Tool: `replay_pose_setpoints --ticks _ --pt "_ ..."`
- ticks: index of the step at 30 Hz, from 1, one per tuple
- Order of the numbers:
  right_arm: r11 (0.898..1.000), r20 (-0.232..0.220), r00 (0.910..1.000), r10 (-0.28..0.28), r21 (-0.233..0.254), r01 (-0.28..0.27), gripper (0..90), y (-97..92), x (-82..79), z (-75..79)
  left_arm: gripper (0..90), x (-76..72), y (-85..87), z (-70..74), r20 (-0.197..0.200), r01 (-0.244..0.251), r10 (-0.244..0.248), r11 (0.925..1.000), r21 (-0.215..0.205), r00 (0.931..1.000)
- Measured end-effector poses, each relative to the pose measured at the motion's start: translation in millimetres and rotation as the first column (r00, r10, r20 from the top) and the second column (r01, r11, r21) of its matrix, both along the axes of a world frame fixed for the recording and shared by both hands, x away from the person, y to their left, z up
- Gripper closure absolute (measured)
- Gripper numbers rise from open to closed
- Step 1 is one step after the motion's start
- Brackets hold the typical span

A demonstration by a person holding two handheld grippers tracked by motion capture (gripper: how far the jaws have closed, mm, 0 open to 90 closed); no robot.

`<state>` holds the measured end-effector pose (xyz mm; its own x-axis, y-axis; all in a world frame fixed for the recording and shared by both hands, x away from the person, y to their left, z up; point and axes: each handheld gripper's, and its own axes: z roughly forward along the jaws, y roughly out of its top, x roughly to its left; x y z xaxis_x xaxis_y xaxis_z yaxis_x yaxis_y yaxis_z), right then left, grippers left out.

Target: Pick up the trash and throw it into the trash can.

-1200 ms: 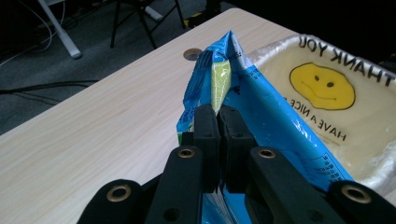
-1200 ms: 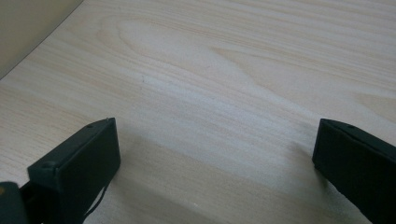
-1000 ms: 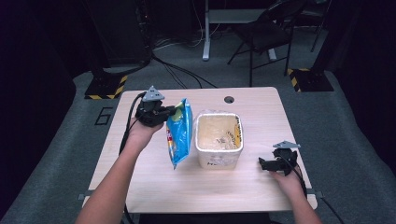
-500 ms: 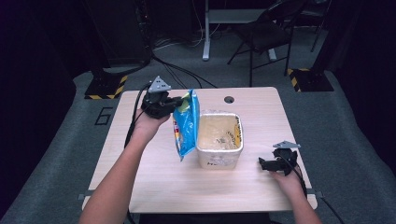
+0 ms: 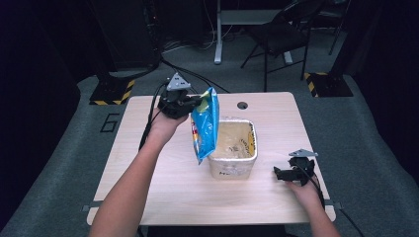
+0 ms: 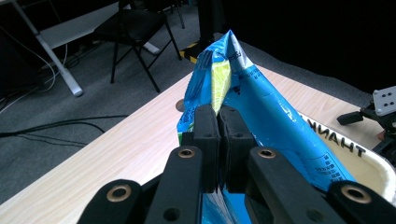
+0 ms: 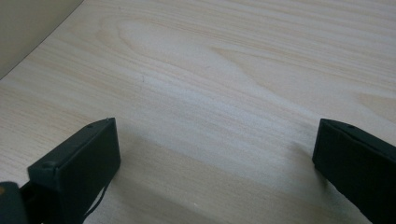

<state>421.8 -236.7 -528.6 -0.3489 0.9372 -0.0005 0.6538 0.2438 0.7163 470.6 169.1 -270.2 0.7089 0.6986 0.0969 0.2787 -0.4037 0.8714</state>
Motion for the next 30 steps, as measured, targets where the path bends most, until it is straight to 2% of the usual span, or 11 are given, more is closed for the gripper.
replay_pose_setpoints --ticks 14,22,26,30 --pt "1.0 0.001 1.0 0.004 0.004 -0.004 0.4 0.3 -0.9 0.0 87.0 8.7 -20.8 5.8 0.009 0.009 -0.009 0.9999 -0.015 0.9999" --pt "1.0 0.002 1.0 0.004 0.004 -0.004 0.4 0.3 -0.9 0.0 87.0 13.4 -35.5 8.6 0.024 0.023 -0.023 0.9997 -0.007 0.9994" --pt "1.0 0.002 0.9999 0.011 0.001 -0.011 0.3 -0.1 -1.3 -0.1 87.0 14.7 -41.6 7.4 0.026 0.026 -0.026 0.9995 -0.016 0.9993" --pt "1.0 0.002 0.9999 0.011 0.001 -0.011 0.4 0.0 -1.5 -0.1 87.0 17.4 -46.0 5.4 0.031 0.033 -0.033 0.9994 -0.006 0.999"
